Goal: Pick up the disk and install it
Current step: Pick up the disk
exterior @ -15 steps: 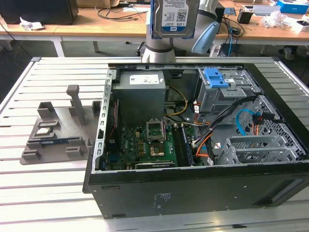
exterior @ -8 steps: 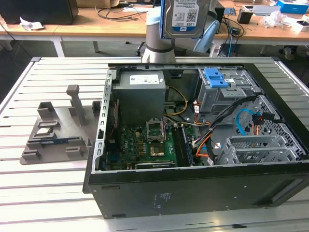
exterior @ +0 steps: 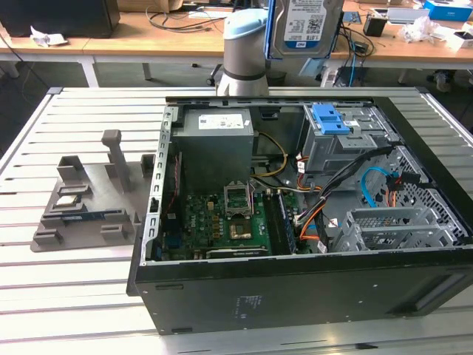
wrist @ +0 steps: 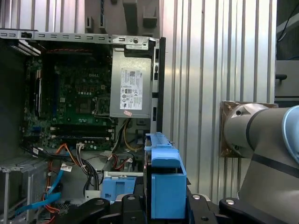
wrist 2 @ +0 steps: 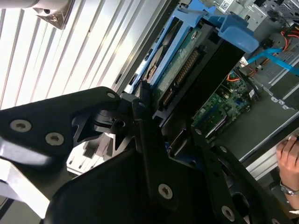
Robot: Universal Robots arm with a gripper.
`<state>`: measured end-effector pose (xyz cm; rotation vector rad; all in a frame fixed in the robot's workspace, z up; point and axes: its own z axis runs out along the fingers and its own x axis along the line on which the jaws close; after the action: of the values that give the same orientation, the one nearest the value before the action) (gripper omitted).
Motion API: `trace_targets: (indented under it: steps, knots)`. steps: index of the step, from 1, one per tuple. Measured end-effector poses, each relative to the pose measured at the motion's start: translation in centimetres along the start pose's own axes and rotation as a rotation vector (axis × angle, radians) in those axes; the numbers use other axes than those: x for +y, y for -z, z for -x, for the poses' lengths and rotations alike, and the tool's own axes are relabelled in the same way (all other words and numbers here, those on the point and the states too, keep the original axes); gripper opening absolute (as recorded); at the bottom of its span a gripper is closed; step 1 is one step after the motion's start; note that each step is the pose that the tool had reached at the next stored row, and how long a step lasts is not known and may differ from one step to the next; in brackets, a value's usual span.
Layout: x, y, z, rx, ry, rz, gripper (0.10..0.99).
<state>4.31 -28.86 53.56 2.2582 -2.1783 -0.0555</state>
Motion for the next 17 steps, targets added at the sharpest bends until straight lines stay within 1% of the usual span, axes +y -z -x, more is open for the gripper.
trace_targets:
  steps: [3, 5, 6, 7, 11, 12, 13, 15, 17]
  knots:
    - [-1.62, 0.04, -0.05, 0.0000, 0.000, 0.000, 0.365]
    - [-2.23, 0.06, -0.07, 0.0000, 0.000, 0.000, 0.365]
    - [-2.98, 0.08, -0.09, 0.0000, 0.000, 0.000, 0.365]
    - [-3.56, 0.10, -0.11, 0.0000, 0.000, 0.000, 0.365]
    - [-4.75, 0.13, -0.14, 0.0000, 0.000, 0.000, 0.365]
    - [-5.21, 0.15, -0.16, 0.0001, 0.000, 0.000, 0.365]
    - [-5.46, 0.15, -0.17, -0.0001, 0.000, 0.000, 0.365]
    - [-5.78, 0.16, -0.18, -0.0001, 0.000, 0.000, 0.365]
    - [-5.89, 0.16, -0.18, 0.0001, 0.000, 0.000, 0.365]
